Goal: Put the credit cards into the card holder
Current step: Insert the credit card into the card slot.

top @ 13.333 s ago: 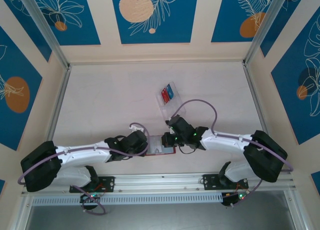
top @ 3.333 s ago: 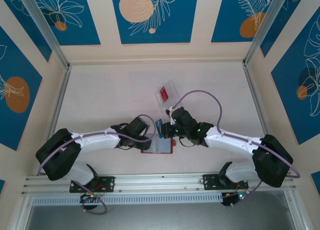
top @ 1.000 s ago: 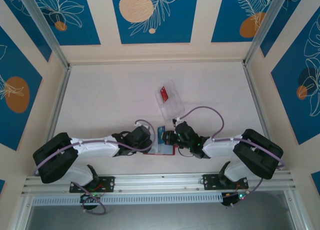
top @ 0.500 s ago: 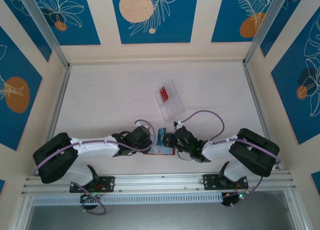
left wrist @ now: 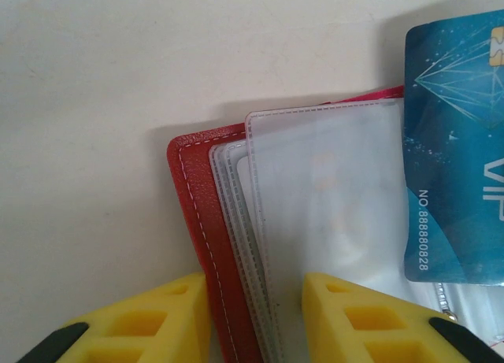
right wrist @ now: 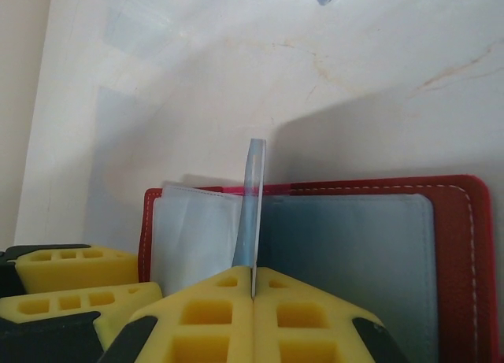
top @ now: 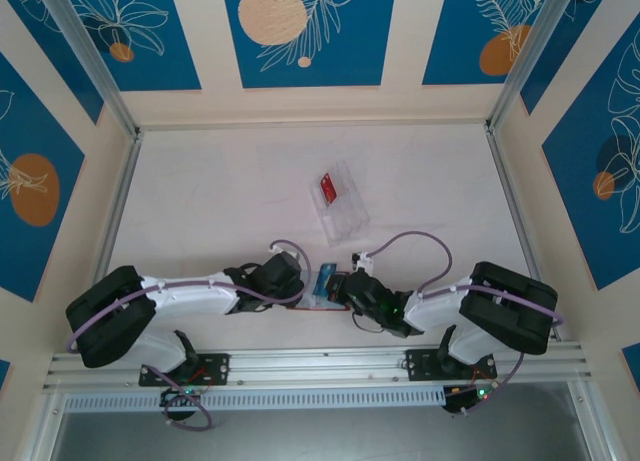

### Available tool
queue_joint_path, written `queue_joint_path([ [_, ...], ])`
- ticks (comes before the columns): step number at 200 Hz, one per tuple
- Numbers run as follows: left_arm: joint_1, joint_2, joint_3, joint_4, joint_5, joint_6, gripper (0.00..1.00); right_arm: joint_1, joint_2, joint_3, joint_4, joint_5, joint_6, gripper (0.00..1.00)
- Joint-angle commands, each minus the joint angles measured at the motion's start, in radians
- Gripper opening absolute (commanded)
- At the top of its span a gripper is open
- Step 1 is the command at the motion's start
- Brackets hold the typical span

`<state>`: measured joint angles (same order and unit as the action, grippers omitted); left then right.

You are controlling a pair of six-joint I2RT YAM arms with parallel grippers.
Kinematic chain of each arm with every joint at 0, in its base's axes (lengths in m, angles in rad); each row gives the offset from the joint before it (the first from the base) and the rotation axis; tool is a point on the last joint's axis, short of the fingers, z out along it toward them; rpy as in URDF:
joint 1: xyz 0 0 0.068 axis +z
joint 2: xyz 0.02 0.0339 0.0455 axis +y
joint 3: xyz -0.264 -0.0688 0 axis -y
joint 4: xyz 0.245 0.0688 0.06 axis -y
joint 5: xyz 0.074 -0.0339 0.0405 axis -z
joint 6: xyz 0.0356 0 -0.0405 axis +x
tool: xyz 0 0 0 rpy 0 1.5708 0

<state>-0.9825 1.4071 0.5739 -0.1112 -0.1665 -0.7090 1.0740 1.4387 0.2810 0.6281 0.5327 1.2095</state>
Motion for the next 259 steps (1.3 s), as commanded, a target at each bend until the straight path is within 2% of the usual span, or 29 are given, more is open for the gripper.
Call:
queue_joint_path([
  [1,-0.015,0.024,-0.034,-0.110,0.004,-0.003,0.34,0.010,-0.035,-0.029,-0.125,0.073,0.017,0.00],
  [29,-0.015,0.024,-0.037,-0.109,0.002,-0.003,0.34,0.011,-0.072,-0.026,-0.156,0.079,0.003,0.00],
  [77,-0.015,0.032,-0.031,-0.106,0.007,-0.001,0.34,0.012,-0.024,-0.018,-0.098,0.047,-0.011,0.00],
  [128,-0.015,0.026,-0.037,-0.108,0.004,-0.004,0.34,0.011,-0.111,-0.031,-0.101,0.070,-0.030,0.00],
  [259,-0.015,0.044,-0.037,-0.096,0.010,-0.002,0.34,-0.030,-0.048,-0.042,0.074,-0.055,-0.018,0.00],
])
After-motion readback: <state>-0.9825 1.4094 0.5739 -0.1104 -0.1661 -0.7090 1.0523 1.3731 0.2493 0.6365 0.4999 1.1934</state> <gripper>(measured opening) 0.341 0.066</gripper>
